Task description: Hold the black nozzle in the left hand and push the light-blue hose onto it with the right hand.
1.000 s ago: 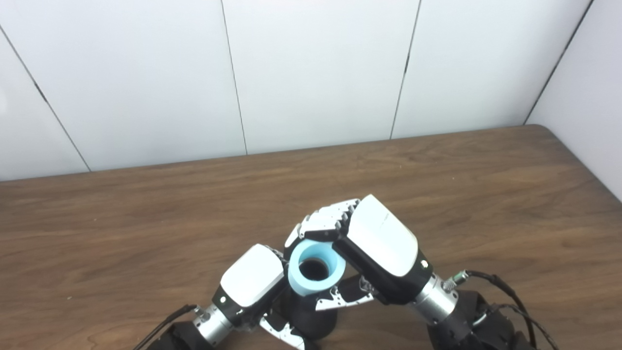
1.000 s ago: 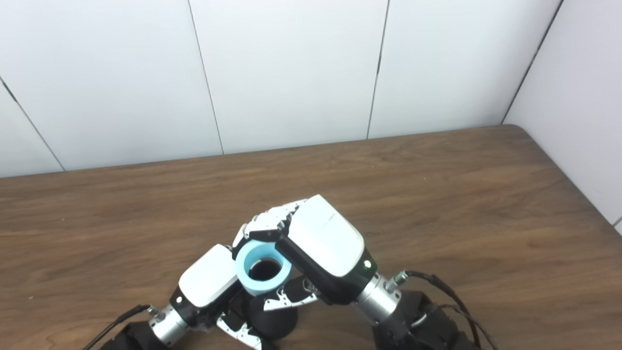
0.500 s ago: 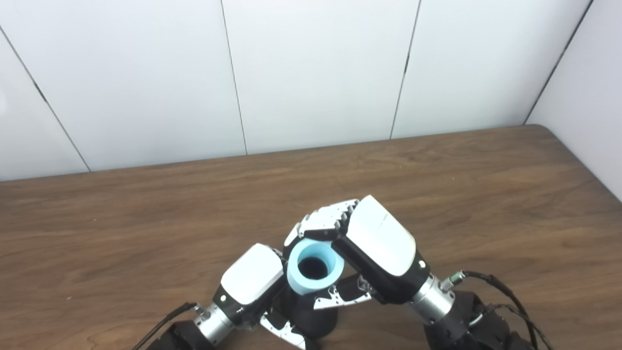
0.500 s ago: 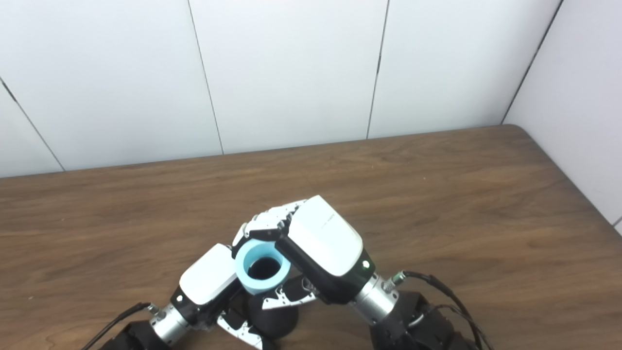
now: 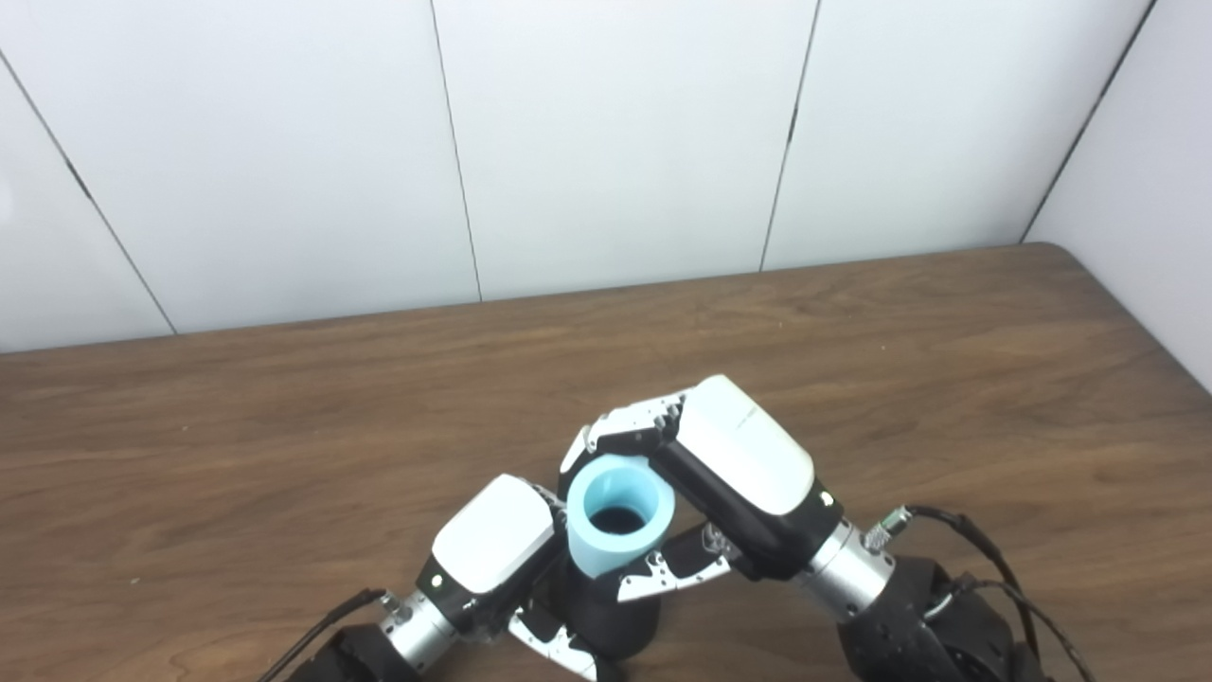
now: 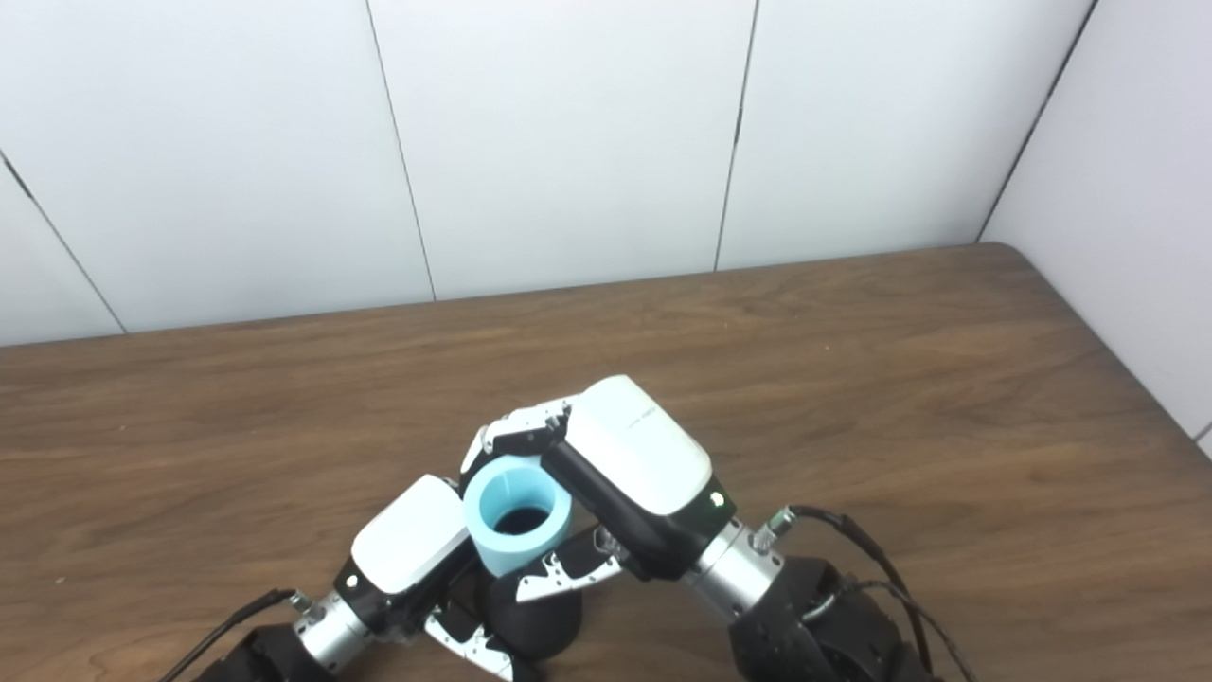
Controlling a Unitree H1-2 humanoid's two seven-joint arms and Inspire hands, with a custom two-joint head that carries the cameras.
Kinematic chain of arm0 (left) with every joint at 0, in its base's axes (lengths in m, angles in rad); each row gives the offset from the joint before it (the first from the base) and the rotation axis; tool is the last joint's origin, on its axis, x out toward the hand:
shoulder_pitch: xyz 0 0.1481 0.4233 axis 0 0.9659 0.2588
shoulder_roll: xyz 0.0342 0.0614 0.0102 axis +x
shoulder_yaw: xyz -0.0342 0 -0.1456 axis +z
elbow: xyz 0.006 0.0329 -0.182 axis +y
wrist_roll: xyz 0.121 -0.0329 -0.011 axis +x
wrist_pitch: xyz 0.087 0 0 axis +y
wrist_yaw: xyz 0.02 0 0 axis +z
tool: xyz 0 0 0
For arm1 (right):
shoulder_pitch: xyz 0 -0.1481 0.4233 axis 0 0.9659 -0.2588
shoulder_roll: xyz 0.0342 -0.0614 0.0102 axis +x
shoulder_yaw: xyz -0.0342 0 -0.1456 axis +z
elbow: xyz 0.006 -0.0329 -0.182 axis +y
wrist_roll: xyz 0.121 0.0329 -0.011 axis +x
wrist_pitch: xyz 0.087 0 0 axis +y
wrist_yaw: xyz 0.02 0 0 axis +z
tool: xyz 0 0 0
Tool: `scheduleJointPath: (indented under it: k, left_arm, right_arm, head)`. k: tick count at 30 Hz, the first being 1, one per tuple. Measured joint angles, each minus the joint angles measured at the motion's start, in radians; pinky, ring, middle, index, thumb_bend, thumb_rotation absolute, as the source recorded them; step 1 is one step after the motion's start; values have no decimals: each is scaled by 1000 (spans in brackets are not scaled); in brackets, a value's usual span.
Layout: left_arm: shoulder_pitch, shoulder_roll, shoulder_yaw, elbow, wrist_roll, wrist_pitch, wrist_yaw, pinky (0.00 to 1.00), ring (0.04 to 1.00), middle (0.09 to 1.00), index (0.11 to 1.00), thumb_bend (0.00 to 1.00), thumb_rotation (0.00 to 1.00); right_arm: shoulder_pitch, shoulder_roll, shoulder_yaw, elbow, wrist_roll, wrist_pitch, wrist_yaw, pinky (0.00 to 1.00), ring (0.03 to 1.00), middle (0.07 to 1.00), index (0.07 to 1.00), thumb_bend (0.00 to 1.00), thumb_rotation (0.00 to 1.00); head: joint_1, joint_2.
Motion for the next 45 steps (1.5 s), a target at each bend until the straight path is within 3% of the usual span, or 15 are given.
scheduleJointPath:
  k: [5, 10, 13, 19, 23, 30, 35, 45]
  left_arm:
    - [0, -1, -1, -1, 0, 3, -1, 133, 176, 471, 481, 525, 0]
    - [-1, -2, -2, -1, 0, 7, -2, 132, 178, 471, 482, 525, 0]
    - [-1, -3, -2, -1, -4, 8, -5, 134, 181, 471, 482, 525, 0]
    - [-2, -3, -5, -1, -7, 10, -7, 135, 184, 471, 482, 525, 0]
    - [-3, -4, -7, -1, -7, 11, -7, 126, 173, 471, 482, 525, 0]
    - [-3, -7, -8, -1, -12, 20, -12, 124, 176, 471, 482, 525, 0]
    - [-3, -7, -9, -1, -13, 21, -13, 125, 178, 471, 482, 525, 0]
    - [-3, -7, -11, -1, -20, 31, -16, 133, 183, 471, 483, 525, 0]
  right_arm:
    - [-32, -19, -8, -37, 15, 62, 71, 177, 257, 358, 485, 503, 125]
    - [-58, -29, -15, -62, 19, 123, 127, 195, 283, 370, 485, 505, 124]
    - [-66, -29, -17, -76, 29, 128, 130, 163, 233, 324, 485, 505, 122]
    - [-66, -30, -17, -75, 36, 133, 130, 155, 219, 315, 486, 505, 122]
    - [-66, -30, -17, -73, 40, 133, 130, 176, 260, 354, 486, 504, 123]
    - [-56, -32, -17, -47, 55, 121, 112, 166, 247, 342, 486, 503, 125]
    - [-33, -35, -10, -22, 58, 76, 63, 297, 408, 486, 486, 502, 128]
    - [23, -38, 5, 79, 54, -92, -115, 349, 470, 541, 487, 504, 128]
  head:
    - [0, 0]
    - [2, -2]
    - [3, -3]
    - [5, -6]
    - [5, -6]
    - [8, -2]
    - [9, -2]
    - [14, -2]
